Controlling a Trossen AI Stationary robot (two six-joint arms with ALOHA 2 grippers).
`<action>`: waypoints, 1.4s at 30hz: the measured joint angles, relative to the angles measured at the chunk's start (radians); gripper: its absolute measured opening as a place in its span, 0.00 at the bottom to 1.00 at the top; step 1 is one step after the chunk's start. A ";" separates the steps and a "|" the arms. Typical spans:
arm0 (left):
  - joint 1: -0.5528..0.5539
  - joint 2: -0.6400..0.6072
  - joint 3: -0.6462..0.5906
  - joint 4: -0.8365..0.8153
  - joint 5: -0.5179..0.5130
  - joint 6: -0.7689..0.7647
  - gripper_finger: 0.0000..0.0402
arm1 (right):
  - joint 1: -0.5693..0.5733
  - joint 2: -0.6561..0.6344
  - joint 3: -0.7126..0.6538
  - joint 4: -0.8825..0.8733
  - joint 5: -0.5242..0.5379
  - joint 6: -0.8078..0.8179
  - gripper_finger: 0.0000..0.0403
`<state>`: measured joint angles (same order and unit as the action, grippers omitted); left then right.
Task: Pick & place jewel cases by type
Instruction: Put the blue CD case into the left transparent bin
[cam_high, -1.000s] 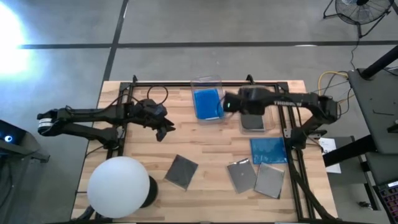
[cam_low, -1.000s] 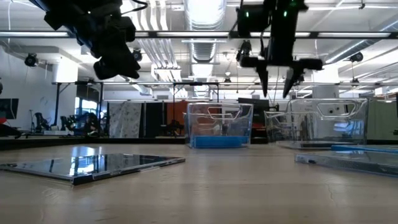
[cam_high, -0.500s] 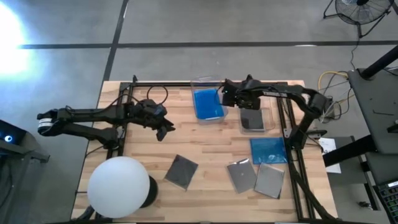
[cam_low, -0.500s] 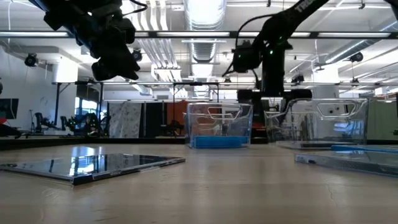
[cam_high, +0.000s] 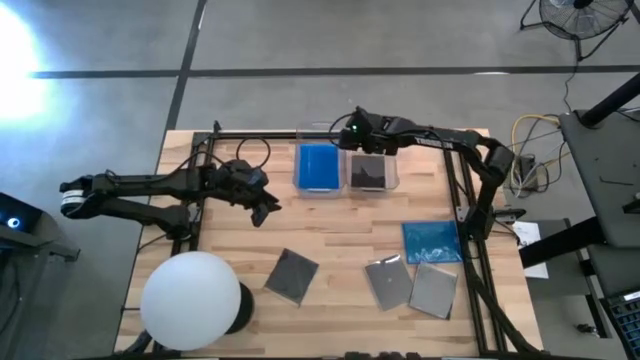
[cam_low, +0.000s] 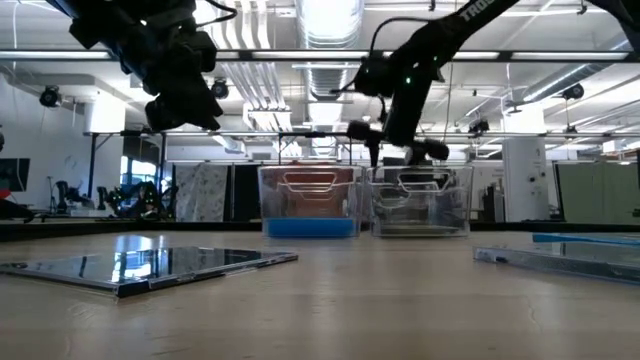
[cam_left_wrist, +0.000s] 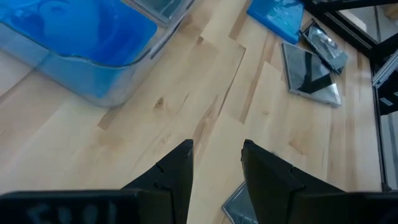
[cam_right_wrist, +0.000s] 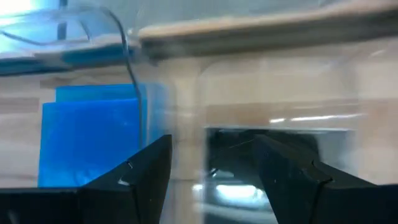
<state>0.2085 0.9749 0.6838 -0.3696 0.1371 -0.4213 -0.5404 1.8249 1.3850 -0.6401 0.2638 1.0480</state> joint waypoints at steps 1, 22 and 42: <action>0.000 0.000 0.000 -0.003 0.000 0.000 0.29 | 0.008 -0.016 0.010 -0.027 0.011 -0.016 0.54; 0.002 0.001 0.000 -0.004 0.000 0.062 0.29 | 0.673 -0.265 -0.235 -0.653 -0.309 0.476 0.54; 0.003 0.001 -0.002 -0.005 0.003 0.026 0.29 | 0.679 -0.243 -0.582 0.018 -0.045 0.775 0.54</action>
<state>0.2111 0.9759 0.6823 -0.3748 0.1406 -0.3950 0.1390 1.5823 0.8028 -0.6226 0.2188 1.8233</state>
